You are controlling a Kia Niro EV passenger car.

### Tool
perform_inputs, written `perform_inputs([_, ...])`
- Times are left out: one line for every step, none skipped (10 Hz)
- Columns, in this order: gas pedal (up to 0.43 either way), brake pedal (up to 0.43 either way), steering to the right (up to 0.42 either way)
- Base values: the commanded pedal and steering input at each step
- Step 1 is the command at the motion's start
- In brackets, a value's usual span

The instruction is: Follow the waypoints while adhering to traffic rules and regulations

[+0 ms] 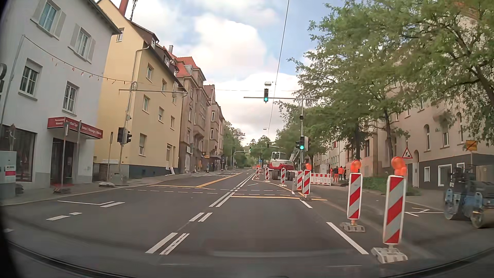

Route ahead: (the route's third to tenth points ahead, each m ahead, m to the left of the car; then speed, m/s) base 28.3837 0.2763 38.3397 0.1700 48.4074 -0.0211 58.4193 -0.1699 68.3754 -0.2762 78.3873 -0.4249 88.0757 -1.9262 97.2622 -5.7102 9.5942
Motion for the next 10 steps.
perform_inputs([0.130,0.000,-0.011])
perform_inputs([0.130,0.000,-0.010])
perform_inputs([0.130,0.000,-0.011])
perform_inputs([0.130,0.000,-0.013])
perform_inputs([0.130,0.000,-0.018])
perform_inputs([0.130,0.000,-0.025])
perform_inputs([0.130,0.000,-0.034])
perform_inputs([0.130,0.000,-0.042])
perform_inputs([0.130,0.000,-0.046])
perform_inputs([0.130,0.000,-0.045])
